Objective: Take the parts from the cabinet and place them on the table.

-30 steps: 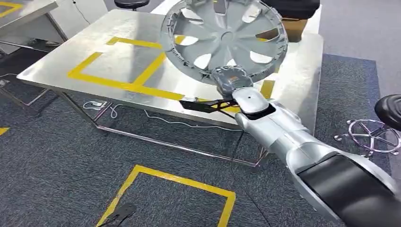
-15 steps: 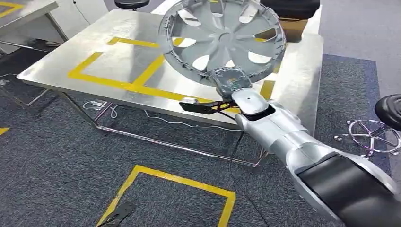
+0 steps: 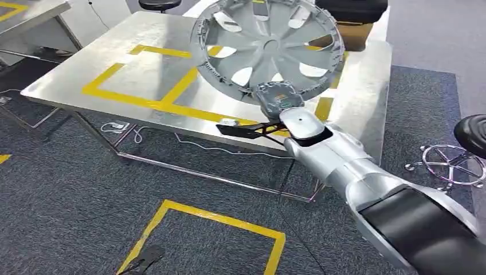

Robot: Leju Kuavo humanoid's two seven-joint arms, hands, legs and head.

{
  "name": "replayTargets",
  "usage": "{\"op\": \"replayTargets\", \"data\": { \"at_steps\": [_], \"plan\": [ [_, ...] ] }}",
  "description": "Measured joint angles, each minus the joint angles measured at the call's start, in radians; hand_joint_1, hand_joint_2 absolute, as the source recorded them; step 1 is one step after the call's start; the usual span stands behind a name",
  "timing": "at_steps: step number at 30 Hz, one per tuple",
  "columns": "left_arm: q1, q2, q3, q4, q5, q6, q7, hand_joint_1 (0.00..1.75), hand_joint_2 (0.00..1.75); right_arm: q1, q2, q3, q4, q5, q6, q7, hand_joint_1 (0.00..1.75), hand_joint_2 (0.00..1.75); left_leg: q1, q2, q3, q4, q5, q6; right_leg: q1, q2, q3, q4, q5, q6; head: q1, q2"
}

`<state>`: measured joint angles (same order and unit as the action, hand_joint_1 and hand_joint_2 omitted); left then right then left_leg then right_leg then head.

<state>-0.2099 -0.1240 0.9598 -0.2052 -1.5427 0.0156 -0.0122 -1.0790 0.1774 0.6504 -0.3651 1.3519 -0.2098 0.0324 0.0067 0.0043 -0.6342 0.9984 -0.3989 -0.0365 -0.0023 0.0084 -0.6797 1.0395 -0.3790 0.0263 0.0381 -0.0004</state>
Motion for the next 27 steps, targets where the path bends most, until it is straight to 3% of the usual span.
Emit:
{"op": "replayTargets", "data": {
  "at_steps": [7,8,19,20,27],
  "plan": [
    [0.000,0.001,0.000,0.000,0.000,-0.005,-0.005,0.00,1.75,0.002,0.006,0.000,0.000,0.003,-0.003,0.000,1.75,1.75,0.000,0.000,0.000,0.000,0.000,0.000,0.000,0.000,0.000,0.000,0.000,0.000,0.000,0.000],
    [0.000,0.001,0.000,0.000,0.000,-0.005,-0.007,0.00,1.75,0.002,0.006,0.000,0.000,0.004,-0.003,0.000,0.00,1.75,0.000,0.000,0.000,0.000,0.000,0.000,0.000,0.000,0.000,0.000,0.000,0.000,0.000,0.000],
    [0.000,0.001,0.001,0.000,0.010,-0.011,-0.015,0.00,1.75,0.001,0.011,0.000,0.000,0.015,-0.015,-0.001,0.00,1.75,0.000,0.000,0.000,0.000,0.000,0.000,0.000,0.000,0.001,0.000,0.000,0.000,0.000,0.000],
    [0.000,0.001,0.001,0.000,0.006,-0.014,-0.015,0.00,0.00,0.000,0.011,0.000,0.000,0.015,-0.015,-0.001,0.00,1.75,0.000,0.000,0.000,0.000,0.000,0.000,0.000,0.000,0.001,0.000,0.000,0.000,0.000,0.000],
    [0.000,0.001,0.001,0.000,0.003,-0.013,-0.009,0.00,0.00,-0.003,0.018,-0.001,0.000,0.016,-0.014,0.000,0.00,1.75,0.000,0.000,0.000,0.000,0.001,0.002,0.000,0.000,0.001,0.000,0.001,0.000,0.000,0.000]
  ]
}}
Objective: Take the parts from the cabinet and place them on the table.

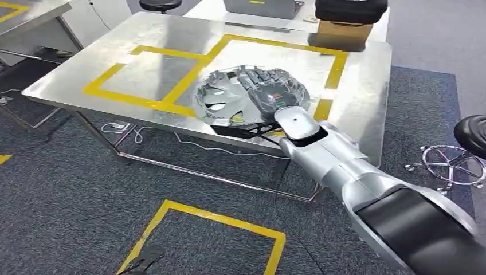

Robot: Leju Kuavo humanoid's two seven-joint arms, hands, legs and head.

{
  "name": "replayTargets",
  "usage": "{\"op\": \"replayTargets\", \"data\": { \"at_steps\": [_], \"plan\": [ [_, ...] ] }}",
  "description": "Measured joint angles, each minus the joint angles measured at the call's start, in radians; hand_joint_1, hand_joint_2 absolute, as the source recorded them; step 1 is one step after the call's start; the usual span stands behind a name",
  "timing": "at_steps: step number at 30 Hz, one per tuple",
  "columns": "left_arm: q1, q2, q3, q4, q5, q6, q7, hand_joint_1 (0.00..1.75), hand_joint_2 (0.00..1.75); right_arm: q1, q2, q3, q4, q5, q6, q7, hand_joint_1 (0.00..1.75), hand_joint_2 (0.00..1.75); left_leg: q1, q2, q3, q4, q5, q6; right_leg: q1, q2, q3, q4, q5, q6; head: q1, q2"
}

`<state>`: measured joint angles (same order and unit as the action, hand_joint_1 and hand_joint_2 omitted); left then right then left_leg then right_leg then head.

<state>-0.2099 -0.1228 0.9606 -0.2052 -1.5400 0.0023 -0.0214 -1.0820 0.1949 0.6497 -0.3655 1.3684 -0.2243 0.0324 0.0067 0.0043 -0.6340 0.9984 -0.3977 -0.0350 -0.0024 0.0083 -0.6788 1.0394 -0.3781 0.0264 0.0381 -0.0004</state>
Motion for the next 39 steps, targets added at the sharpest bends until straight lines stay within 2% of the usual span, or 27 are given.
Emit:
{"op": "replayTargets", "data": {
  "at_steps": [13,26,31,34,36,37,38,39],
  "plan": [
    [0.000,-0.001,0.000,0.000,0.000,-0.002,0.004,0.00,0.00,-0.001,0.002,0.000,0.000,0.001,0.001,0.000,0.00,1.75,0.000,0.000,0.000,0.000,0.000,0.000,0.000,0.000,0.000,0.000,0.000,0.000,0.000,0.000],
    [0.000,-0.003,0.013,0.000,0.018,0.010,0.046,0.00,0.00,-0.001,0.008,-0.007,0.000,0.000,0.000,0.008,0.00,1.75,-0.001,0.000,0.000,0.001,-0.001,0.001,-0.002,0.000,0.001,-0.002,0.001,0.001,0.000,0.000],
    [0.000,-0.003,0.023,0.000,0.019,0.003,0.048,0.00,0.00,-0.001,0.011,-0.008,0.000,0.001,0.000,0.008,0.00,1.75,-0.007,0.000,0.000,0.003,-0.004,0.009,-0.008,0.000,0.001,-0.003,0.002,0.007,0.000,0.000],
    [0.000,-0.003,0.024,0.000,0.021,0.000,0.047,0.00,0.00,0.000,0.011,-0.010,0.000,0.001,0.000,0.008,0.00,1.75,-0.011,0.000,-0.002,0.008,-0.007,0.017,-0.011,0.000,0.003,-0.004,0.002,0.014,0.000,0.000],
    [-0.002,-0.005,0.024,0.000,0.021,0.000,0.047,0.00,0.00,-0.001,0.012,-0.014,0.000,0.001,0.000,0.008,0.00,1.75,-0.010,0.001,0.001,0.002,0.006,0.026,-0.011,0.001,0.008,-0.012,0.012,0.025,-0.002,0.000],
    [-0.003,-0.007,0.025,0.000,0.021,0.000,0.047,0.00,0.00,0.000,0.012,-0.016,0.000,0.001,0.000,0.008,0.00,1.75,0.000,0.006,0.005,-0.011,0.016,0.030,-0.010,0.001,0.000,-0.008,0.001,0.026,0.000,0.000],
    [-0.005,-0.009,0.025,0.000,0.021,0.000,0.047,0.00,0.00,0.000,0.012,-0.017,0.000,0.001,0.000,0.008,0.00,1.75,0.000,0.009,0.005,-0.015,0.019,0.035,-0.008,-0.001,-0.009,0.020,-0.035,0.027,0.002,0.000],
    [-0.006,-0.010,0.026,0.000,0.021,0.000,0.047,0.00,0.00,0.000,0.012,-0.018,0.000,0.000,-0.001,0.008,0.00,1.75,0.001,0.009,0.004,-0.015,0.021,0.037,-0.009,0.000,-0.030,0.087,-0.081,0.029,0.003,0.000]
  ]
}}
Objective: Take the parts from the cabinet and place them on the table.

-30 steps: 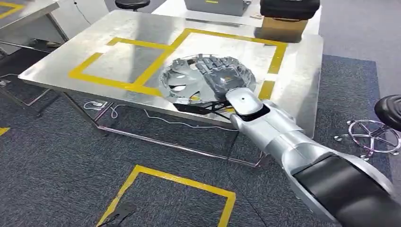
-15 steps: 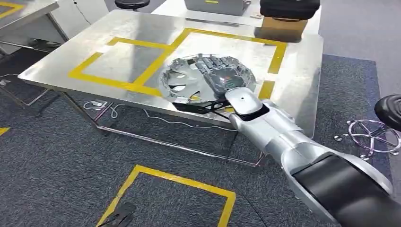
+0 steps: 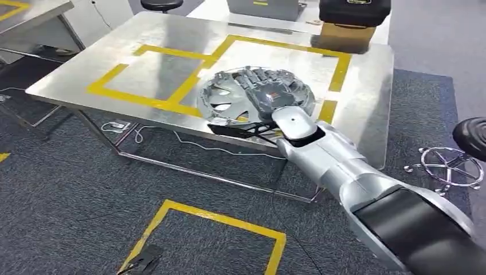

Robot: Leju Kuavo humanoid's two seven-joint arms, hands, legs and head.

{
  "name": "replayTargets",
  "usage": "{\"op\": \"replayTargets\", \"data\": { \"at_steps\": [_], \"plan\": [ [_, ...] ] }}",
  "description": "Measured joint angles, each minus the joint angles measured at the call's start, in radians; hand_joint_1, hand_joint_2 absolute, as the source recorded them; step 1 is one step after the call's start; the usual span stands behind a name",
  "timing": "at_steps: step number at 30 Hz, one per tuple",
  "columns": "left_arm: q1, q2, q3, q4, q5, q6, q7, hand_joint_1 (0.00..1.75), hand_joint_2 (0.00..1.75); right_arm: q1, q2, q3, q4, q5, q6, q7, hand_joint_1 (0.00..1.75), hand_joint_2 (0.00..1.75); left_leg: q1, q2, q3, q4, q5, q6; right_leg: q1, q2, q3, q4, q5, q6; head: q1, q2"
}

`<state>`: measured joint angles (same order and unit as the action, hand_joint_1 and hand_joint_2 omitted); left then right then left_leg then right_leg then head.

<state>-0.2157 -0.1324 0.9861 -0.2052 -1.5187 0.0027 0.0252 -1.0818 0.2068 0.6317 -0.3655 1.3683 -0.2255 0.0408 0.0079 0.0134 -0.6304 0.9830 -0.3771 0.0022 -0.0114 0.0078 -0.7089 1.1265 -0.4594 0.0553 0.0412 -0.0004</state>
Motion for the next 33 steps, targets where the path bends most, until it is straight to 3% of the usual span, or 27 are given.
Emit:
{"op": "replayTargets", "data": {
  "at_steps": [2,3,4,5,7,8,9,12,13,14,15,17,18,20,22,23,24,26,28,29,30,32,33],
  "plan": [
    [0.000,-0.003,0.000,0.000,0.000,0.000,0.000,0.00,0.00,0.006,0.000,-0.003,0.001,0.000,0.000,0.000,0.00,1.75,0.001,0.002,-0.003,0.000,0.002,0.001,-0.001,0.000,-0.052,0.153,-0.075,0.007,-0.001,0.000],
    [0.000,-0.003,0.000,0.000,0.000,0.000,0.000,0.00,0.00,0.010,0.000,-0.003,0.002,0.000,-0.001,0.000,0.00,1.75,0.003,0.003,-0.005,0.000,0.005,-0.001,-0.002,0.000,-0.065,0.200,-0.091,0.010,-0.001,0.000],
    [0.000,-0.003,0.001,0.000,0.001,0.000,0.000,0.00,0.00,0.014,-0.001,-0.004,0.004,-0.001,-0.001,0.000,0.00,1.75,0.005,0.003,-0.008,0.000,0.008,-0.004,-0.003,-0.001,-0.054,0.195,-0.080,0.012,-0.001,0.000],
    [0.000,-0.004,0.001,0.000,0.001,0.000,0.000,0.00,0.00,0.015,-0.002,-0.005,0.005,-0.001,-0.001,0.000,0.00,1.75,0.008,0.003,-0.012,0.001,0.011,-0.008,-0.004,-0.001,-0.021,0.147,-0.052,0.014,-0.001,0.000],
    [-0.001,-0.005,0.001,0.000,0.001,0.000,0.000,0.00,0.00,0.013,-0.002,-0.005,0.005,-0.001,-0.002,0.000,0.00,1.75,0.016,0.003,-0.019,0.003,0.019,-0.020,-0.010,-0.009,0.089,-0.027,0.007,0.022,-0.001,0.000],
    [-0.002,-0.004,0.002,0.000,0.001,0.001,0.000,0.00,0.00,0.010,-0.002,-0.005,0.005,-0.001,-0.002,0.000,0.00,1.75,0.014,0.003,-0.024,0.007,0.022,-0.027,-0.011,-0.017,0.123,-0.092,-0.012,0.027,0.001,0.000],
    [-0.003,-0.006,0.002,0.000,0.000,0.001,0.000,0.00,0.00,0.010,-0.002,-0.005,0.005,-0.002,-0.002,0.000,0.00,1.75,0.012,0.003,-0.027,0.007,0.026,-0.035,-0.002,-0.002,0.126,-0.081,0.011,0.007,-0.004,0.000],
    [-0.003,-0.010,0.002,0.000,0.000,0.002,0.000,0.00,0.00,0.008,-0.006,-0.008,0.006,-0.005,-0.002,-0.002,0.00,1.75,0.017,0.003,-0.029,0.000,0.046,-0.059,0.002,0.004,0.109,-0.080,0.016,-0.017,-0.001,0.000],
    [-0.004,-0.011,0.002,0.000,0.000,0.003,0.000,0.00,0.00,0.006,-0.006,-0.008,0.006,-0.005,-0.002,-0.003,0.00,1.75,0.020,0.003,-0.035,0.001,0.043,-0.063,-0.003,0.003,0.105,-0.088,0.026,-0.032,-0.002,0.000],
    [-0.005,-0.011,0.002,0.000,0.000,0.004,0.000,0.00,0.00,0.003,-0.007,-0.008,0.006,-0.005,-0.002,-0.004,0.00,1.75,0.020,0.001,-0.044,0.020,0.008,-0.065,-0.003,0.004,0.098,-0.089,0.035,-0.039,-0.007,0.000],
    [-0.005,-0.011,0.002,0.000,0.000,0.004,0.000,0.00,0.00,0.001,-0.007,-0.008,0.006,-0.005,-0.002,-0.004,0.00,1.75,0.018,-0.001,-0.063,0.077,-0.048,-0.066,-0.002,0.005,0.089,-0.091,0.043,-0.045,-0.009,0.000],
    [-0.006,-0.011,0.002,0.000,-0.001,0.004,0.000,0.00,0.00,0.000,-0.008,-0.011,0.006,-0.005,-0.002,-0.004,0.00,1.75,0.018,-0.008,-0.118,0.252,-0.151,-0.068,0.001,0.006,0.068,-0.091,0.061,-0.051,-0.013,0.000],
    [-0.006,-0.013,0.002,0.000,-0.002,0.004,0.000,0.00,0.00,0.001,-0.008,-0.013,0.006,-0.005,-0.002,-0.004,0.00,1.75,0.018,-0.009,-0.131,0.307,-0.174,-0.068,0.003,0.007,0.057,-0.091,0.069,-0.052,-0.014,0.000],
    [-0.006,-0.013,0.002,0.000,-0.002,0.004,0.000,0.00,0.00,0.000,-0.010,-0.014,0.006,-0.005,-0.002,-0.005,0.00,1.75,0.018,-0.009,-0.101,0.300,-0.152,-0.066,0.004,0.008,0.034,-0.090,0.087,-0.049,-0.014,0.000],
    [-0.008,-0.014,0.002,0.000,-0.002,0.004,0.000,0.00,0.00,-0.001,-0.011,-0.017,0.006,-0.006,-0.003,-0.005,0.00,1.75,0.020,-0.009,-0.003,0.173,-0.095,-0.064,0.002,0.011,0.014,-0.089,0.104,-0.040,-0.014,0.000],
    [-0.011,-0.016,0.002,0.000,-0.002,0.005,0.000,0.00,0.00,-0.003,-0.011,-0.020,0.005,-0.008,-0.004,-0.006,0.00,1.75,0.023,-0.011,0.059,0.096,-0.095,-0.066,0.001,0.014,0.008,-0.089,0.112,-0.032,-0.015,0.000],
    [-0.013,-0.020,0.002,0.000,-0.002,0.005,0.000,0.00,0.00,-0.009,-0.014,-0.023,0.005,-0.009,-0.005,-0.006,0.00,1.75,0.020,-0.016,0.090,0.041,-0.109,-0.066,0.008,0.014,-0.005,-0.086,0.118,-0.025,-0.014,0.000],
    [-0.014,-0.021,0.002,0.000,-0.002,0.006,0.000,0.00,0.00,-0.011,-0.015,-0.025,0.005,-0.012,-0.008,-0.006,0.00,1.75,0.014,-0.019,0.076,0.036,-0.103,-0.050,0.006,0.014,-0.010,-0.093,0.143,-0.016,-0.014,0.000],
    [-0.009,-0.019,0.002,0.000,-0.001,0.007,0.000,0.00,0.00,0.002,-0.026,-0.029,0.008,-0.014,-0.008,-0.008,0.00,1.75,0.011,-0.017,0.064,0.032,-0.085,-0.025,-0.002,0.013,-0.013,-0.105,0.158,-0.003,-0.015,0.000],
    [-0.009,-0.018,0.002,0.000,-0.001,0.007,0.000,0.00,0.00,0.007,-0.031,-0.030,0.008,-0.016,-0.008,-0.008,0.00,1.75,0.010,-0.014,0.056,0.032,-0.075,-0.016,-0.003,0.005,-0.025,-0.089,0.122,-0.002,-0.012,0.000],
    [-0.009,-0.018,0.002,0.000,-0.001,0.008,0.000,0.00,0.00,0.008,-0.032,-0.030,0.008,-0.016,-0.010,-0.009,0.00,1.75,0.008,-0.014,0.048,0.032,-0.066,-0.008,-0.001,0.002,-0.036,-0.041,0.068,-0.002,-0.006,0.000],
    [-0.009,-0.018,0.002,0.000,-0.001,0.008,0.000,0.00,0.00,0.006,-0.035,-0.031,0.008,-0.017,-0.010,-0.009,0.00,1.75,0.003,-0.014,0.026,0.032,-0.049,0.001,0.003,0.002,-0.078,0.116,-0.037,-0.002,-0.005,0.000],
    [-0.008,-0.018,0.002,0.000,-0.001,0.008,0.000,0.00,0.00,0.008,-0.035,-0.031,0.008,-0.017,-0.011,-0.009,0.00,1.75,-0.001,-0.011,0.016,0.032,-0.041,0.004,0.005,0.002,-0.093,0.189,-0.068,-0.004,-0.006,0.000]
  ]
}}
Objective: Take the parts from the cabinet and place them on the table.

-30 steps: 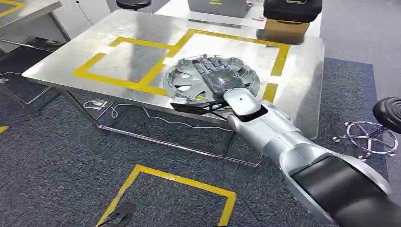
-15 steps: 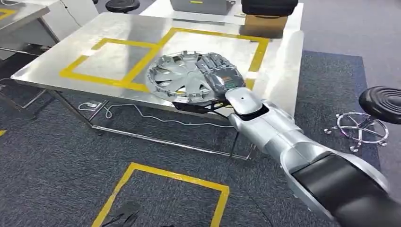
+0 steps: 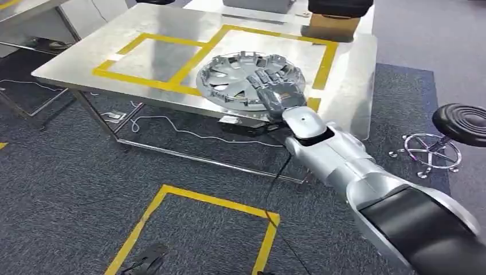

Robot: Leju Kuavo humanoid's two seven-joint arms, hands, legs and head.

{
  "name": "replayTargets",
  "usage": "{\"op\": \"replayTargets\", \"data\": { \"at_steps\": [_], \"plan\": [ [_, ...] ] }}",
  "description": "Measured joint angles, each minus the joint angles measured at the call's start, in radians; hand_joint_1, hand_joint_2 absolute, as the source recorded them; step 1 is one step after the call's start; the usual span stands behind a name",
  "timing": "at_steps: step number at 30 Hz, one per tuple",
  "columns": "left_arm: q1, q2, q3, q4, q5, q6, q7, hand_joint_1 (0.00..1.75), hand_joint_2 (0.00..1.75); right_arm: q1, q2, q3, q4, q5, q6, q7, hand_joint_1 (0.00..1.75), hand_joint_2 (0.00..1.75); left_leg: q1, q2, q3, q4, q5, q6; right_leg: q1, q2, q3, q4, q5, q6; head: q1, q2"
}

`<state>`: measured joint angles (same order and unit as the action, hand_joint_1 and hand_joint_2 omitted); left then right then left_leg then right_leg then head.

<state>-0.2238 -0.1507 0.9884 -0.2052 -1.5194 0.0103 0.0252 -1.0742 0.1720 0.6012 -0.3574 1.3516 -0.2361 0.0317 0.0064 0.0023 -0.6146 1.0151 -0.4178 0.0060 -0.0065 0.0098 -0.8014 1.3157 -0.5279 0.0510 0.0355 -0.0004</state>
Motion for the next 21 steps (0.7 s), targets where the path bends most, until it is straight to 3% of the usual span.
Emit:
{"op": "replayTargets", "data": {
  "at_steps": [1,2,3,5,6,7,8,9,10,11,12,14,15,16,17,18,20,21],
  "plan": [
    [0.001,0.000,0.000,0.000,0.000,0.000,0.000,0.00,0.00,0.003,0.000,0.000,0.001,0.000,0.000,0.000,0.00,1.75,-0.004,0.002,-0.011,0.000,0.009,0.002,0.004,0.000,0.003,0.035,-0.003,-0.004,-0.001,0.000],
    [0.001,0.000,0.000,0.000,0.000,0.000,0.000,0.00,0.00,0.005,0.000,0.000,0.001,0.000,0.000,0.000,0.00,1.75,-0.006,0.002,-0.021,0.001,0.017,0.004,0.009,0.000,0.030,0.020,0.015,-0.012,0.000,0.000],
    [0.001,0.000,0.000,0.000,0.000,0.000,0.000,0.00,0.00,0.006,0.000,0.000,0.001,0.000,0.000,0.000,0.00,1.75,-0.008,0.002,-0.029,0.001,0.024,0.004,0.015,0.000,0.073,-0.030,0.042,-0.021,-0.001,0.000],
    [0.001,-0.001,0.000,0.000,0.000,0.000,0.000,0.00,0.00,0.001,0.000,0.000,0.000,0.000,-0.001,0.000,0.00,1.75,-0.010,0.002,-0.040,0.001,0.036,0.004,0.034,0.000,0.197,-0.198,0.080,-0.045,0.000,0.000],
    [0.001,-0.005,0.000,0.000,0.000,0.000,0.000,0.00,0.00,-0.004,0.000,0.000,-0.001,0.000,-0.001,0.000,0.00,1.75,-0.010,0.003,-0.046,0.000,0.043,0.000,0.039,-0.002,0.233,-0.257,0.050,-0.060,-0.003,0.000],
    [0.000,-0.008,0.000,0.000,0.000,0.000,0.000,0.00,0.00,-0.010,0.000,0.000,-0.002,0.000,-0.002,0.000,0.00,1.75,-0.005,0.004,-0.051,0.000,0.054,-0.006,0.042,-0.007,0.246,-0.290,0.051,-0.054,-0.001,0.000],
    [0.000,-0.008,0.000,0.000,0.000,0.000,0.000,0.00,0.00,-0.012,0.000,0.000,-0.002,0.000,-0.003,0.000,0.00,1.75,-0.001,0.004,-0.051,-0.005,0.063,-0.012,0.046,-0.003,0.240,-0.289,0.062,-0.052,-0.002,0.000],
    [0.001,-0.011,0.000,0.000,0.000,0.000,0.000,0.00,0.00,-0.012,0.000,-0.001,-0.002,0.000,-0.003,0.000,0.00,1.75,0.002,0.004,-0.051,-0.013,0.071,-0.017,0.049,-0.002,0.239,-0.294,0.068,-0.058,0.000,0.000],
    [0.002,-0.011,0.000,0.000,0.000,0.000,0.000,0.00,0.00,-0.012,0.000,-0.001,-0.002,-0.002,-0.004,0.000,0.00,0.00,-0.001,0.004,-0.050,-0.025,0.078,-0.023,0.048,-0.003,0.234,-0.318,0.079,-0.063,0.001,0.000],
    [0.003,-0.010,0.000,0.000,-0.001,0.002,0.000,0.00,0.00,-0.010,0.000,-0.001,-0.002,-0.002,-0.005,-0.003,0.00,0.00,0.000,0.003,-0.056,-0.026,0.072,-0.027,0.035,-0.006,0.247,-0.339,0.098,-0.057,0.001,0.000],
    [0.003,-0.010,0.000,0.000,-0.002,0.006,-0.003,0.00,0.00,-0.011,0.000,-0.001,-0.002,-0.004,-0.007,-0.004,0.00,0.00,-0.002,-0.002,-0.065,-0.006,0.037,-0.035,0.032,-0.005,0.245,-0.346,0.109,-0.060,-0.002,0.000],
    [0.004,-0.010,0.000,0.000,-0.003,0.009,-0.008,0.00,0.00,-0.009,0.000,-0.002,-0.002,-0.014,-0.012,-0.009,0.00,0.00,0.004,-0.003,-0.111,0.134,-0.062,-0.049,0.024,-0.006,0.232,-0.346,0.121,-0.060,-0.003,0.000],
    [0.005,-0.008,0.000,0.000,-0.005,0.010,-0.008,0.00,0.00,-0.005,0.000,-0.005,-0.002,-0.021,-0.016,-0.013,0.00,0.00,0.009,-0.003,-0.135,0.204,-0.092,-0.056,0.021,-0.006,0.226,-0.346,0.127,-0.059,-0.001,0.000],
    [0.005,-0.007,0.000,0.000,-0.007,0.011,-0.008,0.00,0.00,0.000,0.000,-0.010,-0.002,-0.030,-0.019,-0.018,0.00,0.00,0.013,-0.003,-0.147,0.247,-0.099,-0.062,0.017,-0.006,0.218,-0.345,0.133,-0.054,-0.002,0.000],
    [0.006,-0.007,0.000,0.000,-0.010,0.014,-0.008,0.00,0.00,0.007,0.000,-0.019,-0.002,-0.046,-0.027,-0.025,0.00,0.00,0.019,-0.003,-0.136,0.244,-0.085,-0.069,0.011,-0.006,0.210,-0.344,0.137,-0.047,-0.002,0.000],
    [0.006,-0.006,0.000,0.000,-0.010,0.016,-0.008,0.00,0.00,0.014,0.000,-0.030,-0.002,-0.065,-0.039,-0.033,0.00,0.00,0.027,-0.002,-0.102,0.201,-0.054,-0.079,0.004,-0.006,0.204,-0.341,0.140,-0.041,-0.002,0.000],
    [0.006,-0.006,0.000,0.000,-0.010,0.020,-0.011,0.00,0.00,0.021,-0.002,-0.053,-0.003,-0.094,-0.069,-0.043,0.00,0.00,0.048,0.003,-0.003,0.054,0.003,-0.109,-0.009,-0.005,0.190,-0.323,0.138,-0.021,-0.002,0.000],
    [0.004,-0.014,0.000,0.002,-0.010,0.021,-0.011,0.00,0.00,0.021,-0.002,-0.064,-0.003,-0.108,-0.084,-0.048,0.00,0.00,0.054,0.000,0.029,0.014,-0.016,-0.129,-0.008,-0.003,0.169,-0.311,0.134,-0.008,-0.010,0.000]
  ]
}}
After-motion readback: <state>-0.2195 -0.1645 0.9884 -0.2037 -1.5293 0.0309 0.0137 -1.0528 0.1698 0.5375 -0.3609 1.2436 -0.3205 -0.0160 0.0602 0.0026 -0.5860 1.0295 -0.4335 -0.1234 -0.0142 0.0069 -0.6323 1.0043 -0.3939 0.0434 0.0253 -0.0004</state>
